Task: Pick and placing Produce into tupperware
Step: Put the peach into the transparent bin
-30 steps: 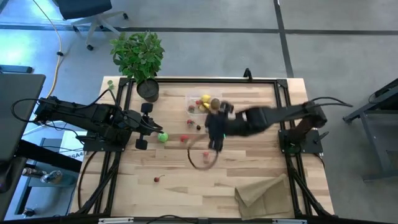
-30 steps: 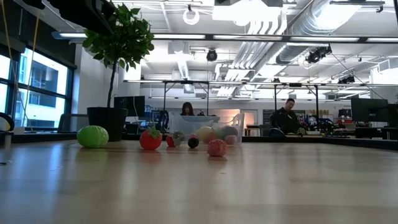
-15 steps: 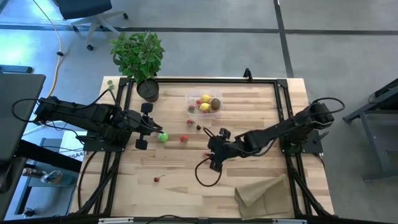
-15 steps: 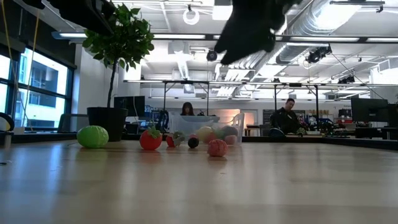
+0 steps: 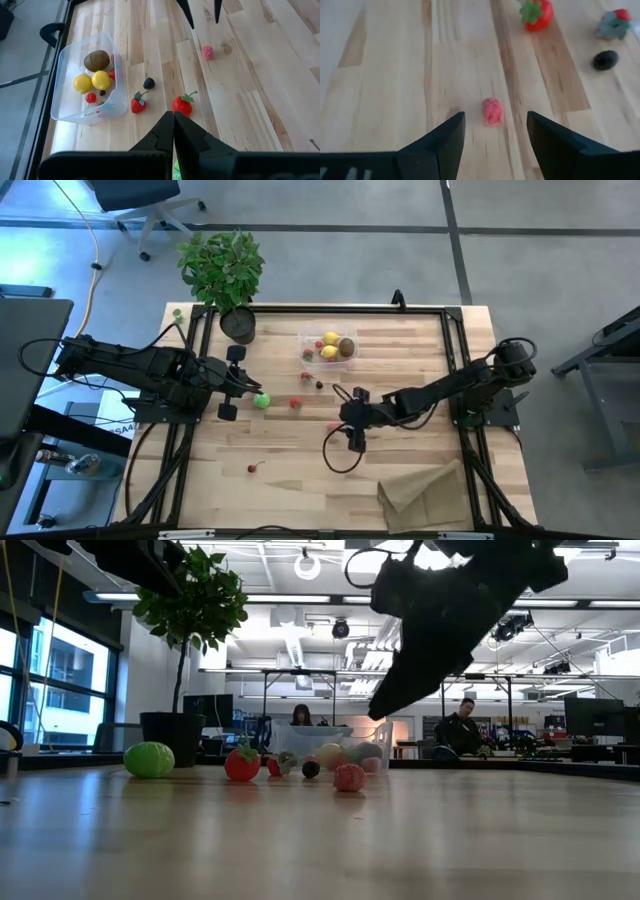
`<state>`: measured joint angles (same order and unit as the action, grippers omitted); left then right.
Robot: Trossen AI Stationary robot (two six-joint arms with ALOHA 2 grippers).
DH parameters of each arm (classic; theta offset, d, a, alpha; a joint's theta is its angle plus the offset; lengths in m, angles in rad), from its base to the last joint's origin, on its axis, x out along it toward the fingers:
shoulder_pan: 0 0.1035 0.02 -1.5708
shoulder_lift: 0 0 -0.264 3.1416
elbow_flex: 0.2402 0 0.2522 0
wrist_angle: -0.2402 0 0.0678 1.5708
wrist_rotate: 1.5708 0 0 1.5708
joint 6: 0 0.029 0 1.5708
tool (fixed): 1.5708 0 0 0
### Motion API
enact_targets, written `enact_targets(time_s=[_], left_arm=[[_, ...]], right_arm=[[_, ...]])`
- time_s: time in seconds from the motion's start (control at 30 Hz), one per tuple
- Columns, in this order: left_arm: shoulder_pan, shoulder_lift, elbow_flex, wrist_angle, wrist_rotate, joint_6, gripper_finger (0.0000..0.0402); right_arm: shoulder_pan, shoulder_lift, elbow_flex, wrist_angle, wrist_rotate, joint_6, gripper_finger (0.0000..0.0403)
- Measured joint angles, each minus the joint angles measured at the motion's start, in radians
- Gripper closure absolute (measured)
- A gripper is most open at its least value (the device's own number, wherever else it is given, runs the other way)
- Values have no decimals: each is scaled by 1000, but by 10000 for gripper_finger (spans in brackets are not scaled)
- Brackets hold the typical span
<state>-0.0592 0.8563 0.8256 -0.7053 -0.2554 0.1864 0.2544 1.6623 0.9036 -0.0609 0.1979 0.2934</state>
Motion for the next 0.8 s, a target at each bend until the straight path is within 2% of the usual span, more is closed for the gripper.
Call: enact_targets(time_s=[0.3,0.5,0.67,0.8], left_arm=[[0,0,0,0,0,0,399],[0,0,0,-1,0,0,399],[0,0,0,0,0,0,399],[0,0,0,0,0,0,399]], right_arm=[[-42,77,-21,59,-104,-172,199],[-49,106,-20,77,-60,-287,199],[-69,110,-20,109,-158,-354,199],[-84,130,-20,141,-182,-365,199]])
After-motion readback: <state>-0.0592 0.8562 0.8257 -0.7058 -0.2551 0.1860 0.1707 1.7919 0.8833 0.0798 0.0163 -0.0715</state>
